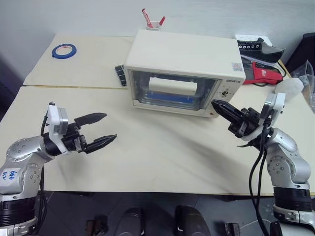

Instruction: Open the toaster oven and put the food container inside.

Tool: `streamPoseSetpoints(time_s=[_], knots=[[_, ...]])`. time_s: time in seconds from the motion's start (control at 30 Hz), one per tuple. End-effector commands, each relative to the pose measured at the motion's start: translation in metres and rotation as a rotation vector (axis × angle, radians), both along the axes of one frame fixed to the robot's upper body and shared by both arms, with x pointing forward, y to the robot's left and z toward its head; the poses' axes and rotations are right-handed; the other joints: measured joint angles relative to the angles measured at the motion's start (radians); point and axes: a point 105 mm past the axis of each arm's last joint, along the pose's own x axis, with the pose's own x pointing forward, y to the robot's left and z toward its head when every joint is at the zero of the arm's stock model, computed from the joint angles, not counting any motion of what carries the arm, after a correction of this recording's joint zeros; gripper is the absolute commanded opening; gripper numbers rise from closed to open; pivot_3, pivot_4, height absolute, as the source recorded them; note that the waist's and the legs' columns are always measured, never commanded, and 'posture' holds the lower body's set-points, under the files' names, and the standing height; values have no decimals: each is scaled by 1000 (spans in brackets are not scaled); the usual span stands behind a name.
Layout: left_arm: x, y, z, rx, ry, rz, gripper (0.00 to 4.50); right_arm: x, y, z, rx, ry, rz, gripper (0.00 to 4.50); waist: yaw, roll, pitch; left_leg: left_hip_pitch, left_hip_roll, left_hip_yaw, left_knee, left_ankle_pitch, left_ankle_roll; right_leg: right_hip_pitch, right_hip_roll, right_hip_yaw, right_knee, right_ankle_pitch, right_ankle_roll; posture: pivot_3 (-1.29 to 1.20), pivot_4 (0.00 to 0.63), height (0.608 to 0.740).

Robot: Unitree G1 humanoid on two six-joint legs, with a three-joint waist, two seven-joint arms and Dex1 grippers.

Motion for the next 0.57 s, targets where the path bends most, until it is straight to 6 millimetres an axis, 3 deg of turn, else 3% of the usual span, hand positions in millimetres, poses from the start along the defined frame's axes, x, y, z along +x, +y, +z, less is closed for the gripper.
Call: streamPoseSetpoints(time_s=[0.03, 0.1, 0.13, 0.2, 0.43, 0.57], knots=[[-4, 3, -11, 62, -13, 9, 4500, -28, 1, -8, -175, -49, 62, 963, 4, 0, 0, 0, 0, 0, 0, 0, 0, 0, 0, 0, 0, 0, 0, 0, 150, 740], [-7, 7, -22, 98, -9, 24, 4500, -41, 1, -21, -239, -53, 81, 1321, 3, 0, 0, 0, 0, 0, 0, 0, 1, 0, 0, 0, -1, 0, 0, 0, 150, 740], [-11, 12, -32, 126, -3, 41, 4500, -50, 1, -34, -293, -64, 98, 1715, -2, 0, 0, 0, 0, 1, 1, 0, 1, 0, 0, 0, 0, 0, 0, 0, 150, 740], [-18, 20, -45, 153, 8, 56, 4500, -59, 0, -48, -315, -60, 93, 1968, -3, 0, 0, 3, 1, 1, 1, -1, 1, 2, 0, 1, 1, 0, 0, 0, 150, 740], [-31, 17, -51, 157, -31, 62, 4500, -71, 0, -76, -354, -57, 142, 4390, -1, -1, 0, 4, 1, 3, 0, -1, 1, 1, -1, 3, 0, 0, 0, 0, 150, 740], [-36, 14, -52, 157, -36, 55, 4500, -73, -1, -84, -356, -26, 154, 4450, 0, -1, 0, 4, 1, 2, -1, -1, 1, 2, -1, 2, 0, 0, 0, 0, 150, 740]])
